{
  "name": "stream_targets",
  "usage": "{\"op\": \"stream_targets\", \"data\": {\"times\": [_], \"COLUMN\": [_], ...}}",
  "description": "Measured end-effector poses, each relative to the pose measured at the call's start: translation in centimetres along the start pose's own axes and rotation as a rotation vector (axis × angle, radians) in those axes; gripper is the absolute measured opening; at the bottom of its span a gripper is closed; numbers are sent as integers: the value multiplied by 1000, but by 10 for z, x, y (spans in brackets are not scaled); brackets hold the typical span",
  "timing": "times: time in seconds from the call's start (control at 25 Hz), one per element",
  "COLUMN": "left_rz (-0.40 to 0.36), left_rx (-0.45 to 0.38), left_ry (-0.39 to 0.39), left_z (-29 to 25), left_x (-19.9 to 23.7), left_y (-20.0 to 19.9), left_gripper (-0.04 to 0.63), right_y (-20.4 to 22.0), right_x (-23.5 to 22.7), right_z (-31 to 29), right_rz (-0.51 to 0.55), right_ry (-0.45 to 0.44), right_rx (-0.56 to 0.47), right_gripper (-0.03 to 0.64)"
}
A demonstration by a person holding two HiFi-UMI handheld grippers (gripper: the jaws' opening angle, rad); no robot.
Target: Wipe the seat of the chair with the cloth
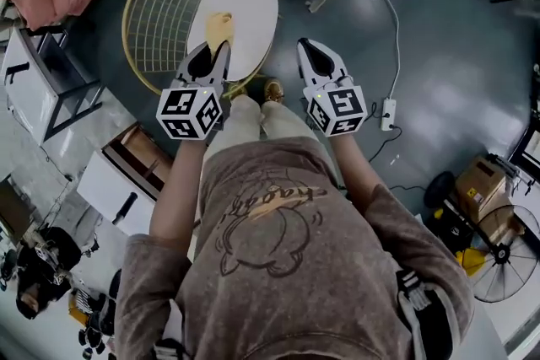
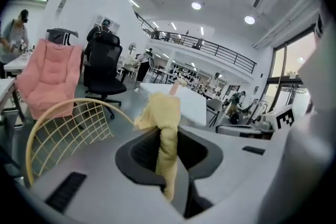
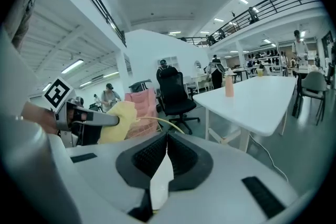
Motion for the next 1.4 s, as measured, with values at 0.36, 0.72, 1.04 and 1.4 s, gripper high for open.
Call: {"op": "stream_targets", "data": {"times": [0.36, 0.72, 1.04, 1.4], "left_rz": [-80, -100, -111, -157], "left_rx": [-165, -273, -314, -349], "left_ry": [12, 2, -8, -16], "left_z": [61, 104, 109, 101], "left_x": [-23, -27, -23, -22], "left_y": [-83, -120, -116, -90], "left_gripper": [77, 78, 78, 78], "right_y": [-85, -127, -135, -119], "right_x": [37, 53, 55, 57], "right_z": [20, 47, 52, 44], "right_rz": [82, 136, 147, 134], "right_ry": [-82, -66, -50, -59], "right_rx": [-124, -225, -276, -285], "right_gripper": [28, 28, 28, 28]}}
Point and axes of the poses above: the fingertips, and each gripper's own axes: z backward along the fingers, x to its left, y out of its underside, the point moved 2 cm from there along z, backward along the fingers, and after that the axes turned 3 degrees about -x, right-handed, at the moved point
